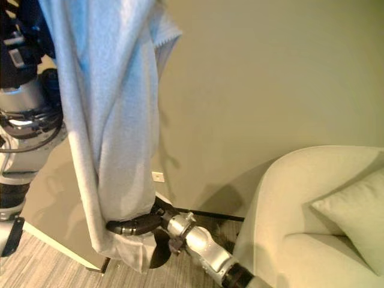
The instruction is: Hang the clothes on the sofa on the clothes rack.
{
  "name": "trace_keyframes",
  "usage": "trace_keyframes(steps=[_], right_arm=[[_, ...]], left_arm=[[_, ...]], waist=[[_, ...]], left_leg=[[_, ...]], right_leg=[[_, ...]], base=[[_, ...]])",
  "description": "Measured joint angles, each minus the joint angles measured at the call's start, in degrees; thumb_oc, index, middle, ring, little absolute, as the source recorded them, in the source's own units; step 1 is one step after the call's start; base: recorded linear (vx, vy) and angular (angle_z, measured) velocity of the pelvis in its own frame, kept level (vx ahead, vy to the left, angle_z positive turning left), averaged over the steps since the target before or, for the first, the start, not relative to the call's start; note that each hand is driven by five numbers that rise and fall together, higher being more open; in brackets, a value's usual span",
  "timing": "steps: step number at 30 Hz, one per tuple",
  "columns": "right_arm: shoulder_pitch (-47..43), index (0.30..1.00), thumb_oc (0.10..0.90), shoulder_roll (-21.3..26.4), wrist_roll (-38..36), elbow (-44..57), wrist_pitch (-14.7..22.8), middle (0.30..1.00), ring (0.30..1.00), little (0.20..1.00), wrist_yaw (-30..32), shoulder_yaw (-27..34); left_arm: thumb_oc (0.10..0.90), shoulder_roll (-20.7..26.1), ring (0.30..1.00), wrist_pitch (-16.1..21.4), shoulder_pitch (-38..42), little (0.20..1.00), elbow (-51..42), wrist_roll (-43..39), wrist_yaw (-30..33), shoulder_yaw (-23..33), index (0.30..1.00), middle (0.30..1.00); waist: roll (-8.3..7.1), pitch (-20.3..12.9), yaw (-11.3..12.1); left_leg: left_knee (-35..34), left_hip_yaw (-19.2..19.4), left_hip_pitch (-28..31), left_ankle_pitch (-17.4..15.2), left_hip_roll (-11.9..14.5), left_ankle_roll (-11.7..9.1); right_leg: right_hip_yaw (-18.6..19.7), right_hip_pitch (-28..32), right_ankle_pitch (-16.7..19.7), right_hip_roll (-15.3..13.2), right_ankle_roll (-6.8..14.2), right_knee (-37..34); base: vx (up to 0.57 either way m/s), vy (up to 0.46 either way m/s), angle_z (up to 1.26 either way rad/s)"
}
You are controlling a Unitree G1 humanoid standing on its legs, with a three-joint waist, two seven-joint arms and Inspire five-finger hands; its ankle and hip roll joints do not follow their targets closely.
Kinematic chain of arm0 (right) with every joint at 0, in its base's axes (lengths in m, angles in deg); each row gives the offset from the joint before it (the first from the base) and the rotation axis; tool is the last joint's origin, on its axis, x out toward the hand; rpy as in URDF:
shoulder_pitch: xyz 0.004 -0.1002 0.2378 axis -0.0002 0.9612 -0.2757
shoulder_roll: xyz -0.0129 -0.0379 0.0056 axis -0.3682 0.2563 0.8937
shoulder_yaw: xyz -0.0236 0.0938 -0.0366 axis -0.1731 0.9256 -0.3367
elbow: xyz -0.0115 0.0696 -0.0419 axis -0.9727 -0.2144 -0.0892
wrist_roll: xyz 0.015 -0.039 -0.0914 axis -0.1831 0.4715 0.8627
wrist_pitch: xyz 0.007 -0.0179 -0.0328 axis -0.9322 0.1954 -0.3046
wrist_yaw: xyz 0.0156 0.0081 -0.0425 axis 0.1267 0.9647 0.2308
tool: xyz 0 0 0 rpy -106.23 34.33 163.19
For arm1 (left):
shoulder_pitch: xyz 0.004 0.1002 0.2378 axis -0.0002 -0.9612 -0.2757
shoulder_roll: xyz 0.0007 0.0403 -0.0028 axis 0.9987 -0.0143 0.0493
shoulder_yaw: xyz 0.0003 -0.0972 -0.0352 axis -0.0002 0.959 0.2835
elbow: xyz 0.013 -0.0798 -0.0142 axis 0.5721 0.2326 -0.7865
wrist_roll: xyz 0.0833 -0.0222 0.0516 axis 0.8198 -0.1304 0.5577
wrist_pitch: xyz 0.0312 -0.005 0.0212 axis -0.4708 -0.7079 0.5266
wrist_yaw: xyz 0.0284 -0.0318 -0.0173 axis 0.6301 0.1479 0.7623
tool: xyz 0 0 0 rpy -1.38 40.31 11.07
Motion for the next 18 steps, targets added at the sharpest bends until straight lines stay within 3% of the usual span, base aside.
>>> trace_keyframes(steps=[1,6,10,15,18], right_arm=[[0.0,0.300,0.400,-1.0,0.0,-0.3,0.3,0.300,0.300,0.300,0.2,-0.8],[0.4,0.300,0.400,-0.6,-1.0,-2.5,0.3,0.300,0.300,0.300,0.4,-2.4],[4.5,0.300,0.400,-0.1,-4.5,-2.5,0.4,0.300,0.300,0.300,1.2,0.7],[9.6,0.300,0.400,2.0,-5.5,-2.5,1.2,0.300,0.300,0.300,2.5,6.4],[11.9,0.300,0.400,5.1,-5.5,-2.2,1.8,0.300,0.300,0.300,4.3,12.8]], left_arm=[[0.400,-0.8,0.300,0.0,0.2,0.300,-0.1,0.0,0.9,-0.1,0.300,0.300],[0.400,-1.6,0.300,0.0,0.3,0.300,-0.4,0.1,2.4,-0.1,0.300,0.300],[0.400,-1.6,0.300,0.0,0.3,0.300,-0.3,0.1,3.9,0.0,0.300,0.300],[0.400,-1.2,0.300,0.0,0.1,0.300,0.6,0.1,4.4,0.0,0.300,0.300],[0.400,0.6,0.300,-0.1,-0.2,0.300,2.1,0.3,4.3,0.0,0.300,0.300]], waist=[[0.50,0.0,0.5],[1.15,0.0,0.5],[1.13,0.1,0.2],[0.70,0.4,-0.4],[0.00,0.8,-2.5]], left_leg=[[0.0,-0.4,0.1,0.0,-0.1,0.0],[0.0,-0.9,0.0,0.0,-0.4,0.0],[0.0,-0.9,0.0,0.0,-0.7,0.1],[0.0,-0.9,0.0,0.0,-0.8,0.1],[0.0,-0.6,-0.1,-0.1,-0.7,0.1]], right_leg=[[-0.3,0.2,0.0,0.0,0.0,0.0],[-1.2,0.5,-0.1,-0.4,0.1,0.0],[-1.3,0.5,-0.1,-0.7,0.1,0.0],[-1.3,0.2,-0.1,-0.8,0.1,0.0],[-0.9,-0.1,-0.1,-0.7,0.1,0.0]], base=[[0.00,0.036,0.14],[0.01,0.042,0.07],[0.01,0.053,0.01],[0.01,0.028,0.00],[0.03,0.056,-0.06]])
